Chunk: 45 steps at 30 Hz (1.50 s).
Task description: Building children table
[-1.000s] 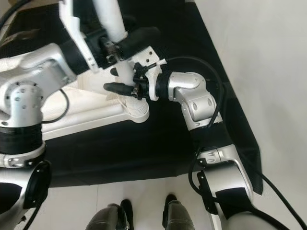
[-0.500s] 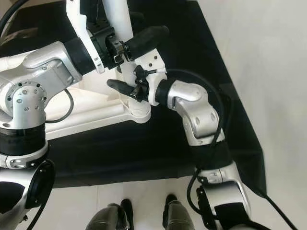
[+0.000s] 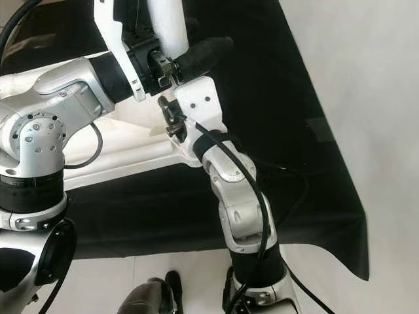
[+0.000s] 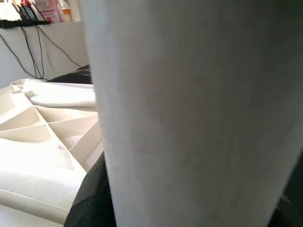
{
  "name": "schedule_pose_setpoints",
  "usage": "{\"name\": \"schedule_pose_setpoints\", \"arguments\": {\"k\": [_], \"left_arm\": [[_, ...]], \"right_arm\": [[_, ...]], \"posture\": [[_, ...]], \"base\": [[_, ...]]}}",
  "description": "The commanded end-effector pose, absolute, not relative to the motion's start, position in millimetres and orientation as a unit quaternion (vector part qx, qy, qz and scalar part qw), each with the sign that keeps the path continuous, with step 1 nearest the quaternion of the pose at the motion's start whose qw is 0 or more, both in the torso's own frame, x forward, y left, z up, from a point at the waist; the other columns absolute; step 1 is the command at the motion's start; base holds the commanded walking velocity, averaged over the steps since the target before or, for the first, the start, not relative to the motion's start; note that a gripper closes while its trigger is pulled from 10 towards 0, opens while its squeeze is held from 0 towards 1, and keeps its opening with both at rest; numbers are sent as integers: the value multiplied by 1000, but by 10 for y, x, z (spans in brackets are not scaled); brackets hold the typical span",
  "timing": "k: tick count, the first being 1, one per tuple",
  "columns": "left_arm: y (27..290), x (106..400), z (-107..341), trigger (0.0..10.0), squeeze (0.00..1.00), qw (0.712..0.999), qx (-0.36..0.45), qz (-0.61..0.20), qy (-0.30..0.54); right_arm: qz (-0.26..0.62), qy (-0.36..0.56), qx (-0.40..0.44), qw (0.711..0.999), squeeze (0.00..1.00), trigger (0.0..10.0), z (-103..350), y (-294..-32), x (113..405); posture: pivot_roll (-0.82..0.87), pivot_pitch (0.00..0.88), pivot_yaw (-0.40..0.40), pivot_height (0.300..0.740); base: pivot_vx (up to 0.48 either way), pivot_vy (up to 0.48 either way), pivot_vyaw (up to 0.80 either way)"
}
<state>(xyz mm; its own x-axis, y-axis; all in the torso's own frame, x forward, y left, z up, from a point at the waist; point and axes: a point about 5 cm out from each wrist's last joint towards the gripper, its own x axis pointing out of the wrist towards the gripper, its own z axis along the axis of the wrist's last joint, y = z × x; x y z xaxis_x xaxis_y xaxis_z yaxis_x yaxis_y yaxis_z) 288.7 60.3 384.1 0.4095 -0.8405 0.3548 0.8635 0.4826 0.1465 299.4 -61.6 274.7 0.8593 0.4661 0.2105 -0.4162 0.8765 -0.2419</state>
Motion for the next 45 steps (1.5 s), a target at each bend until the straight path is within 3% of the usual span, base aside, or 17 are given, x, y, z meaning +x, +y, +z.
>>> {"name": "schedule_pose_setpoints", "arguments": {"k": [1, 2, 3, 17, 18, 23, 24, 28, 32, 33, 34, 36, 38, 39, 40, 43, 45], "left_arm": [[563, 2842, 3849, 10000, 0, 829, -26, -524, -193], [561, 2841, 3851, 8235, 0, 828, -25, -525, -193], [560, 2839, 3853, 0, 0, 828, -24, -526, -193], [548, 2826, 3850, 0, 0, 823, -7, -534, -192], [552, 2827, 3851, 0, 0, 825, 1, -531, -193], [553, 2827, 3848, 0, 0, 827, 13, -528, -194], [550, 2827, 3849, 0, 0, 827, 13, -528, -194], [538, 2824, 3851, 0, 0, 826, 13, -529, -193], [534, 2821, 3852, 0, 0, 825, 13, -530, -194], [531, 2815, 3852, 0, 0, 825, 12, -531, -194], [531, 2815, 3852, 0, 0, 825, 12, -531, -194], [525, 2804, 3853, 0, 0, 823, 9, -533, -195], [525, 2804, 3853, 0, 0, 823, 9, -533, -195], [521, 2799, 3855, 0, 0, 824, 8, -532, -196], [521, 2799, 3855, 0, 0, 824, 8, -532, -196], [508, 2790, 3861, 0, 0, 824, 4, -531, -198], [508, 2790, 3861, 0, 0, 824, 4, -531, -198]], "right_arm": [[243, -37, -89, 965, 0, 0, 2406, -566, 3053], [247, -37, -87, 964, 0, 0, 2412, -555, 3055], [248, -37, -86, 964, 0, 0, 2416, -549, 3056], [224, -38, -82, 970, 0, 0, 2456, -543, 3016], [230, -41, -82, 969, 0, 10000, 2475, -536, 3015], [297, -69, -53, 951, 0, 10000, 2605, -466, 3008], [331, -76, -51, 939, 1000, 10000, 2642, -439, 3003], [428, -112, -46, 896, 1000, 10000, 2811, -452, 3021], [473, -118, -63, 871, 1000, 10000, 2844, -502, 3057], [520, -120, -86, 841, 35, 10000, 2862, -554, 3092], [520, -120, -86, 841, 35, 10000, 2862, -554, 3092], [598, -115, -130, 783, 0, 10000, 2896, -619, 3214], [598, -115, -130, 783, 0, 10000, 2896, -619, 3214], [629, -108, -146, 756, 0, 10000, 2908, -618, 3264], [629, -108, -146, 756, 0, 10000, 2908, -618, 3264], [677, -87, -168, 711, 0, 10000, 2921, -581, 3339], [677, -87, -168, 711, 0, 10000, 2921, -581, 3339]], "posture": [[-3, 293, 129, 740], [-3, 292, 130, 740], [-3, 292, 130, 740], [-6, 294, 129, 740], [-5, 293, 128, 740], [-6, 293, 127, 740], [-5, 296, 125, 740], [-3, 298, 121, 740], [0, 298, 121, 740], [2, 300, 121, 740], [2, 300, 121, 740], [6, 303, 122, 740], [6, 303, 122, 740], [13, 306, 120, 740], [13, 306, 120, 740], [29, 312, 112, 740], [29, 312, 112, 740]], "base": [[0, 0, 0], [0, 0, 0], [0, 0, 0], [0, 0, 0], [0, 0, 0], [0, 0, 0], [0, 0, 0], [0, 0, 0], [0, 0, 0], [0, 0, 0], [0, 0, 0], [0, 0, 0], [0, 0, 0], [0, 0, 0], [0, 0, 0], [0, 0, 0], [0, 0, 0]]}}
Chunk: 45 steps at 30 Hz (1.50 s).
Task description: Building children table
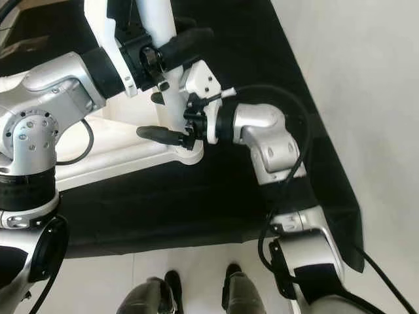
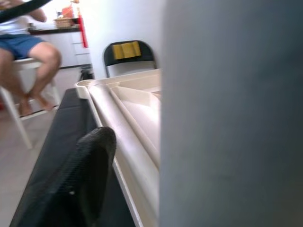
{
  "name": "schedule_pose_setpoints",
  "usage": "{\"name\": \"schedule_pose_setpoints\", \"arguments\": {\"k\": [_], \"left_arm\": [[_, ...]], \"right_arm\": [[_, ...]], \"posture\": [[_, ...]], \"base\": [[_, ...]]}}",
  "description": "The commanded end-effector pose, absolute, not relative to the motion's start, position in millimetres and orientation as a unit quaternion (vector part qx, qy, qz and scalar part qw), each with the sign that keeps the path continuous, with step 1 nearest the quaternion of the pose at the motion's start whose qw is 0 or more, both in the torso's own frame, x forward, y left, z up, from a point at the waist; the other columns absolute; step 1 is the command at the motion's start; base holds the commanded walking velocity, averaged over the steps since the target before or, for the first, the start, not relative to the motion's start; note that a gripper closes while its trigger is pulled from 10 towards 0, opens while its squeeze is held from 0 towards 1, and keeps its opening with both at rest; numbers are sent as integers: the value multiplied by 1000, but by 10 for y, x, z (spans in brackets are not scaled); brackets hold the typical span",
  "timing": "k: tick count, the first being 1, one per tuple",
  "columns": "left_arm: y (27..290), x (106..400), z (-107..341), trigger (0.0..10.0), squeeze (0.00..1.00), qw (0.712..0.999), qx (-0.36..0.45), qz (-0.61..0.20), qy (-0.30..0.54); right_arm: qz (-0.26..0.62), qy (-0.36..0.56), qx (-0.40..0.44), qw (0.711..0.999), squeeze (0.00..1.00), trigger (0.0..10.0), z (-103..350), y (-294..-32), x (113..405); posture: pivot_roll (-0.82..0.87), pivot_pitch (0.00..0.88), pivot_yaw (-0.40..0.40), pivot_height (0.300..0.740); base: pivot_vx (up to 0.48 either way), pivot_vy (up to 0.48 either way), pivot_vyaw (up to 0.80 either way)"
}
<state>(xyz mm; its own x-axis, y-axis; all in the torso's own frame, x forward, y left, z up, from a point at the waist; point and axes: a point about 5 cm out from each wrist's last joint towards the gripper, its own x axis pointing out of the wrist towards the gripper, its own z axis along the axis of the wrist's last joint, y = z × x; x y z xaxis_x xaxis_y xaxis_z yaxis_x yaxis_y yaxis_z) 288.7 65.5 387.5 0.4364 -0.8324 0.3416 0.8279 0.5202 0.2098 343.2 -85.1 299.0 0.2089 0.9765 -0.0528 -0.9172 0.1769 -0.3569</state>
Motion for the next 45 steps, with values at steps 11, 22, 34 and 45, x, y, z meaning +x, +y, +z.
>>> {"name": "schedule_pose_setpoints", "arguments": {"k": [11, 22, 34, 45], "left_arm": [[474, 2711, 3919, 0, 0, 823, -4, -529, -205], [533, 2579, 3969, 10000, 1000, 824, -23, -525, -212], [973, 2737, 3701, 10000, 1000, 888, -61, -419, -182], [1354, 2559, 3124, 10000, 0, 934, -78, -329, -116]], "right_arm": [[762, -52, -196, 615, 0, 0, 2932, -531, 3383], [769, -63, -199, 604, 0, 0, 2868, -565, 3425], [435, 76, -179, 879, 0, 0, 2124, -744, 3233], [189, 62, -52, 979, 0, 0, 2080, -973, 3187]], "posture": [[34, 318, 97, 740], [16, 309, 95, 740], [-11, 328, 59, 740], [-16, 318, 55, 740]], "base": [[0, 0, 0], [0, 0, 0], [0, 0, 0], [0, 0, 0]]}}
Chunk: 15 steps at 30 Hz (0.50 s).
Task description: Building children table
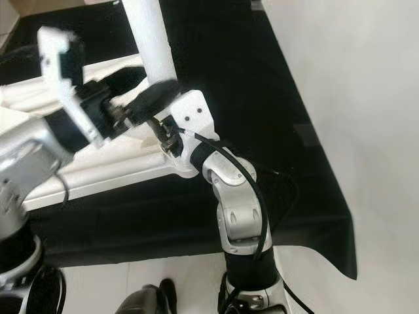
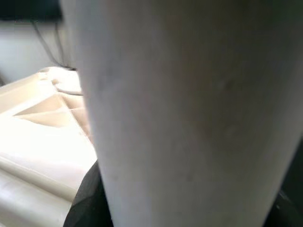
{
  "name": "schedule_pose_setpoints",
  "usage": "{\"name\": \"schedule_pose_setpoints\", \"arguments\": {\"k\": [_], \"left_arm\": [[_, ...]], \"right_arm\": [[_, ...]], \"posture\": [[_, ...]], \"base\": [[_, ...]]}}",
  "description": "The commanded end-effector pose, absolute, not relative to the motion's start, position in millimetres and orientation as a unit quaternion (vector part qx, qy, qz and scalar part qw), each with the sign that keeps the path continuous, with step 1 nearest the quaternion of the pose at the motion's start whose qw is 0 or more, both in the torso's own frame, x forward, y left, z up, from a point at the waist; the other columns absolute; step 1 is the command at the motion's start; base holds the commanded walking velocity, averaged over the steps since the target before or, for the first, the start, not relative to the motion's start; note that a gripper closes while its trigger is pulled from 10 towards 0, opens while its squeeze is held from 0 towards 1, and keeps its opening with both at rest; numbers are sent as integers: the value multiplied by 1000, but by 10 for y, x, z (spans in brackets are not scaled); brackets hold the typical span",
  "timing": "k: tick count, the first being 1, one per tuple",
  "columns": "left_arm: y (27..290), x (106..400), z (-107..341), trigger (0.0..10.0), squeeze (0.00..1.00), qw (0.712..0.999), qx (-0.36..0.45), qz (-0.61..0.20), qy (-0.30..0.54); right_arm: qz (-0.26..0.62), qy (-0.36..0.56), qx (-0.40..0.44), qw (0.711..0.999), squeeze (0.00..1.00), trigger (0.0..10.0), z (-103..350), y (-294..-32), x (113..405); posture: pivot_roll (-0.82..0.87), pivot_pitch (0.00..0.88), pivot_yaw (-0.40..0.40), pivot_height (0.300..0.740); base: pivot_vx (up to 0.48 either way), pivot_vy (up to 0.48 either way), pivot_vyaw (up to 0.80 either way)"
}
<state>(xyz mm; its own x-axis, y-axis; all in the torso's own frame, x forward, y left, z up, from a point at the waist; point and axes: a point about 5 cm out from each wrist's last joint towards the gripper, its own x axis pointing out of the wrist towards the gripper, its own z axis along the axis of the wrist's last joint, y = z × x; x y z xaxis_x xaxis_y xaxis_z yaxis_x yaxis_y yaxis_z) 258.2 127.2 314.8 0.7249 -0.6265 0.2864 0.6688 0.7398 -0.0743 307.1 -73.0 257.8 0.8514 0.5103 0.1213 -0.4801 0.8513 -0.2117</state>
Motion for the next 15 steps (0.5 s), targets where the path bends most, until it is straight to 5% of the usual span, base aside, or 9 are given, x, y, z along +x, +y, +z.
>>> {"name": "schedule_pose_setpoints", "arguments": {"k": [1, 6, 14, 15], "left_arm": [[1354, 2559, 3124, 10000, 0, 934, -78, -329, -116], [1548, 2362, 2689, 10000, 0, 970, -45, -229, -70], [1560, 2234, 2493, 10000, 0, 978, -41, -202, -45], [1564, 2193, 2408, 10000, 0, 980, -42, -191, -32]], "right_arm": [[189, 62, -52, 979, 0, 0, 2080, -973, 3187], [180, 59, -52, 981, 0, 0, 2054, -901, 3078], [174, 58, -50, 982, 0, 0, 2050, -843, 3012], [192, 44, -47, 979, 0, 10000, 2091, -786, 3000]], "posture": [[-16, 318, 55, 740], [-2, 318, 59, 740], [0, 315, 61, 740], [2, 311, 61, 740]], "base": [[0, 0, 0], [0, 0, 0], [0, 0, 0], [0, 0, 0]]}}
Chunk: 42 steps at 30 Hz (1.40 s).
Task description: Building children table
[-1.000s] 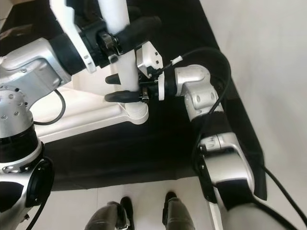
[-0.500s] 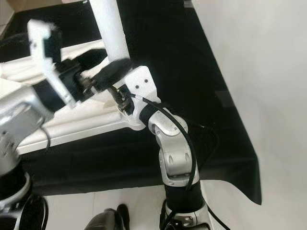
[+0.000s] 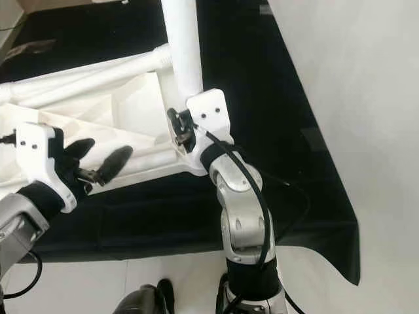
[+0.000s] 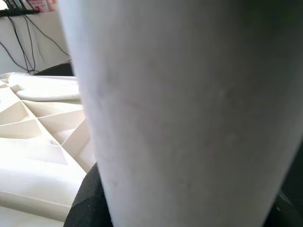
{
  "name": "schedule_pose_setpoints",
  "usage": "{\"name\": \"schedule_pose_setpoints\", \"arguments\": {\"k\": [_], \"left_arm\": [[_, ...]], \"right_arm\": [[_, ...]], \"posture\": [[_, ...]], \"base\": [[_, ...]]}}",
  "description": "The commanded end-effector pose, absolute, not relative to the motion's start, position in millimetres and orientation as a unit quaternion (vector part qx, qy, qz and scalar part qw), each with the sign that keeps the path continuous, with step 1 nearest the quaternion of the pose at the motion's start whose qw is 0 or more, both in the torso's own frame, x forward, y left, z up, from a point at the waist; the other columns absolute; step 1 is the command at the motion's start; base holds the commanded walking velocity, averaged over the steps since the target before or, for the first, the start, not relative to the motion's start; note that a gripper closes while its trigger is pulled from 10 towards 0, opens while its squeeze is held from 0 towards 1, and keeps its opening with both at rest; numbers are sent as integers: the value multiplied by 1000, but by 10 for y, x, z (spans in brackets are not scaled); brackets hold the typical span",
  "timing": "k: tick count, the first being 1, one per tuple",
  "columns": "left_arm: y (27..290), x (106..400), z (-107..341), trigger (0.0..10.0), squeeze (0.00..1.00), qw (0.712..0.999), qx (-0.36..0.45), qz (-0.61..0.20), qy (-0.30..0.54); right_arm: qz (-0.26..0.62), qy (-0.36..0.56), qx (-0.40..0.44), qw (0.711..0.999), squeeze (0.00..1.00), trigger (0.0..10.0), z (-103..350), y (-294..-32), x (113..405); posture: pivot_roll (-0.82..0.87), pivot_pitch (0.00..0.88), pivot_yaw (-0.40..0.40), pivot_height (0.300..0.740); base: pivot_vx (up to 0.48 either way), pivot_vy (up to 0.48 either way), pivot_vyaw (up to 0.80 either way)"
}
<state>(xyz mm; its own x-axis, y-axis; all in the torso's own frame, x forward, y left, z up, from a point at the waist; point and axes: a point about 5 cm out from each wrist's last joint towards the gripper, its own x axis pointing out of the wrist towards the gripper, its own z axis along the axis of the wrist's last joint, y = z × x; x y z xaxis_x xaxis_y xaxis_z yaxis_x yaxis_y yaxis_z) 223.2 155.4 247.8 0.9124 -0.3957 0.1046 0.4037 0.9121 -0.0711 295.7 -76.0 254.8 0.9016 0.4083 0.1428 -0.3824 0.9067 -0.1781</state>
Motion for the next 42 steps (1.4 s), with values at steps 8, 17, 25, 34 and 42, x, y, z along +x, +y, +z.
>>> {"name": "schedule_pose_setpoints", "arguments": {"k": [8, 17, 25, 34, 42], "left_arm": [[1430, 2044, 2067, 10000, 0, 982, -42, -181, 19], [1324, 1905, 1926, 10000, 0, 981, -62, -182, 25], [1193, 1722, 1805, 10000, 0, 974, -50, -218, 30], [1131, 1648, 1798, 10000, 0, 974, -56, -221, 5], [1063, 1646, 1776, 10000, 0, 970, -46, -240, -20]], "right_arm": [[337, -23, 19, 941, 1000, 10000, 2274, -538, 2881], [537, -73, -44, 839, 0, 10000, 2530, -701, 2943], [643, -70, -149, 748, 0, 10000, 2744, -877, 3166], [691, -43, -190, 696, 0, 0, 2713, -905, 3243], [607, 0, -178, 774, 0, 0, 2387, -963, 3300]], "posture": [[1, 315, 67, 740], [17, 319, 56, 740], [24, 318, 43, 740], [21, 306, 23, 740], [-13, 291, 12, 740]], "base": [[0, 0, 0], [0, 0, 0], [0, 0, 0], [0, 0, 0], [0, 0, 0]]}}
